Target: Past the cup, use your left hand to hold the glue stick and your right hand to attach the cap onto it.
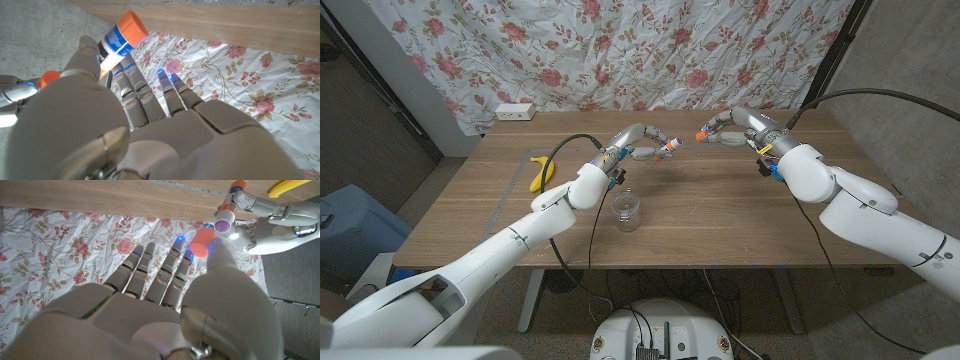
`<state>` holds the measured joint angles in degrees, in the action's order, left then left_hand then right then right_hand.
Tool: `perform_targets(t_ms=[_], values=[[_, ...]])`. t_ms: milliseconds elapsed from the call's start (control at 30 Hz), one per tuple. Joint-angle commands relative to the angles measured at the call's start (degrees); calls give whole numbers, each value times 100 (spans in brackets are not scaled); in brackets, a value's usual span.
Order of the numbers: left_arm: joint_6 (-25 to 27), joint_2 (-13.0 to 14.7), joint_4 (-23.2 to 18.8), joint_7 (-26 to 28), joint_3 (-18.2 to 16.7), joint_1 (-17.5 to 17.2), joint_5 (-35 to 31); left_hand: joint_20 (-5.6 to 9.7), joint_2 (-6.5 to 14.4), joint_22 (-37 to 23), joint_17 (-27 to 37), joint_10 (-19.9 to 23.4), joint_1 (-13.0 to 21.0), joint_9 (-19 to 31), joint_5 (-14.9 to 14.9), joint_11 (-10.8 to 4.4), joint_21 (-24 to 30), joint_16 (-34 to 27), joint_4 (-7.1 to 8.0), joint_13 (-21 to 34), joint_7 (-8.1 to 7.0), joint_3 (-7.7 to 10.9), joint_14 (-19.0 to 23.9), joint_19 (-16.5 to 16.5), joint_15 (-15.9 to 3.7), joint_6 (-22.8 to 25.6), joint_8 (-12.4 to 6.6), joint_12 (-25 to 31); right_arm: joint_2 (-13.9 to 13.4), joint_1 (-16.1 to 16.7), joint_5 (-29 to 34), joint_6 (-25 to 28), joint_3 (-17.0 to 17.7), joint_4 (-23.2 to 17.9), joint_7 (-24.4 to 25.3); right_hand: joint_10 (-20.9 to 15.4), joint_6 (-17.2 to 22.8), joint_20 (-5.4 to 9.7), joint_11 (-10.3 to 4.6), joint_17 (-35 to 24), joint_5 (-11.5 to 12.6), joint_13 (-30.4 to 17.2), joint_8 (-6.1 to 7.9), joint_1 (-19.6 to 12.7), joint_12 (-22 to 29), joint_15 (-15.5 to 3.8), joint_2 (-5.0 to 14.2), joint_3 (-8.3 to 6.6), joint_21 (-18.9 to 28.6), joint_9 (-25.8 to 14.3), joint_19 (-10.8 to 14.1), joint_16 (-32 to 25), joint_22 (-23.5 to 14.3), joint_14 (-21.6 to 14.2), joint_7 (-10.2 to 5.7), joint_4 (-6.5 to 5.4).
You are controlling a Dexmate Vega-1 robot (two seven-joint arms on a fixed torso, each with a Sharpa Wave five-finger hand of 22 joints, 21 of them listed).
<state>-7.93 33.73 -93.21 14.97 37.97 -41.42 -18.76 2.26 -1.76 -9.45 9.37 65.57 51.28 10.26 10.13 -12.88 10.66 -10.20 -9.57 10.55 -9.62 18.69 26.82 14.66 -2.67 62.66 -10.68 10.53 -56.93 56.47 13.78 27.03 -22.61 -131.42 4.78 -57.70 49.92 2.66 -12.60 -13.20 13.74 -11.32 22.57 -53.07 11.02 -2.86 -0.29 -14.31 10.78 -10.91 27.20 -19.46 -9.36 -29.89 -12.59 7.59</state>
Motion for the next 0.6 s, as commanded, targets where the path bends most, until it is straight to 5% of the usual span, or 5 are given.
perform_targets(t_ms=[33, 600], values=[[110, -3, -135, 86, -11, -87, -91, 235, 315, -17, 7, -34, 44, 37, 43, 8, 18, 1, 22, 23, 19, 24, 38, 48, -787, 88, -42, 34, -14, -315, 248, 447, -286, -217, -212, 10, 28, 24, -4, -10, -21, -26, -18, 34, -4, -817, 19, 27, -10, -16, -32, -42, -16, 33, 4, -11], [164, -78, -183, 188, 38, -151, -164, 234, 327, -18, 8, -33, 41, 37, 43, 11, 24, 0, 22, 23, 27, 24, 42, 72, -793, 82, -41, 38, 83, -455, 289, 513, -457, -256, -264, 9, 41, 5, -5, -13, -37, -29, -42, 55, 2, -816, 35, 52, -10, -16, -34, -49, -17, 34, 4, -7]])
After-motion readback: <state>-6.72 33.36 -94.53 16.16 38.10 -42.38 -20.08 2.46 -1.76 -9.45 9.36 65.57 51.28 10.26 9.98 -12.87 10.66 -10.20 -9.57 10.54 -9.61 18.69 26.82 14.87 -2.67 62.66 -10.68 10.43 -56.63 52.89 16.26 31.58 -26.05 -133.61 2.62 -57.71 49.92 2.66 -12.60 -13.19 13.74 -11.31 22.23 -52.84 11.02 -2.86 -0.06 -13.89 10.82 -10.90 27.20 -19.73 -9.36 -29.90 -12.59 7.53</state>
